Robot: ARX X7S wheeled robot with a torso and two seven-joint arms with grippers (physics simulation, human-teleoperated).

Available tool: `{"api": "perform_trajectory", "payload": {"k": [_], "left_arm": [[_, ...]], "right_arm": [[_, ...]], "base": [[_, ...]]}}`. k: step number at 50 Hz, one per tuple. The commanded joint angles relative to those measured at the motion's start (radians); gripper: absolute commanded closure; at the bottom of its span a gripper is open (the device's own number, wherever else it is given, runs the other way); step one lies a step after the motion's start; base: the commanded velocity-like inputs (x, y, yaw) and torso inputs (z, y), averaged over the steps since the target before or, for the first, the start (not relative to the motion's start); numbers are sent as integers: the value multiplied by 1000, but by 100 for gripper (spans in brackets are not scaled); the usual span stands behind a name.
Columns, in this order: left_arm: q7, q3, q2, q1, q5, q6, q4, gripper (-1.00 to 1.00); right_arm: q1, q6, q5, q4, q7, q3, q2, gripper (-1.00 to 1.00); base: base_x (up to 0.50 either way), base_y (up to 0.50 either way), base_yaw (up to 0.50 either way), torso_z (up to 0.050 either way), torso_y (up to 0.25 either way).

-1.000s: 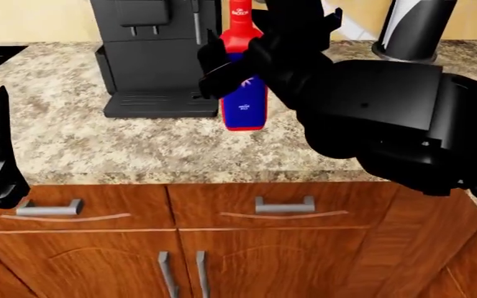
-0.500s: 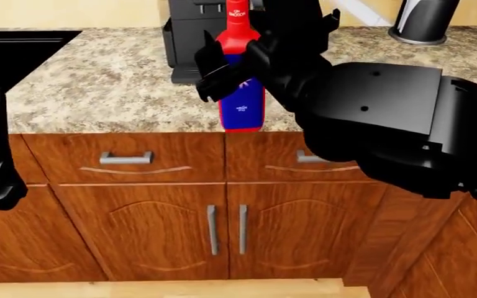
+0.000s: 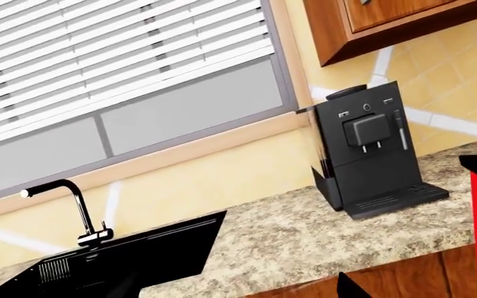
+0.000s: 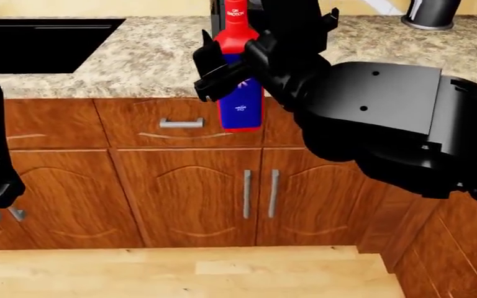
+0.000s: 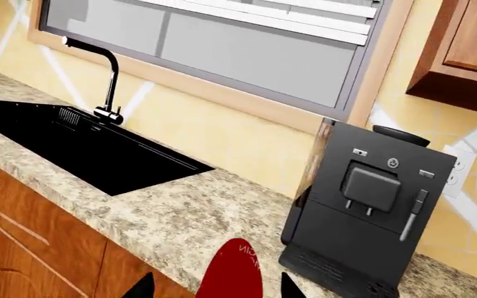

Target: Move the drinks to the dining counter.

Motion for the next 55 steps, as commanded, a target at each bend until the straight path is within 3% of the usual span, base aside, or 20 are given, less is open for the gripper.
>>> {"api": "perform_trajectory", "payload": {"k": [1, 16, 21, 55], "left_arm": [[-2, 1, -3, -1, -2, 4, 1, -100], [-3, -17, 0, 13, -6, -3, 3, -100], [-7, -24, -5, 16, -14, 0, 4, -100], [-12, 3, -25, -7, -19, 19, 2, -100]], "right_arm": [[4, 8, -35, 2, 2, 18, -2, 100], [-9, 4, -30, -11, 47, 29, 6, 100], [-7, 11, -35, -14, 51, 25, 7, 100], [2, 25, -65, -17, 72, 27, 8, 100]], "base": [[-471, 359, 0, 0, 0], [-488, 298, 0, 0, 0], [-35, 1, 0, 0, 0], [-500, 9, 0, 1, 0]]}}
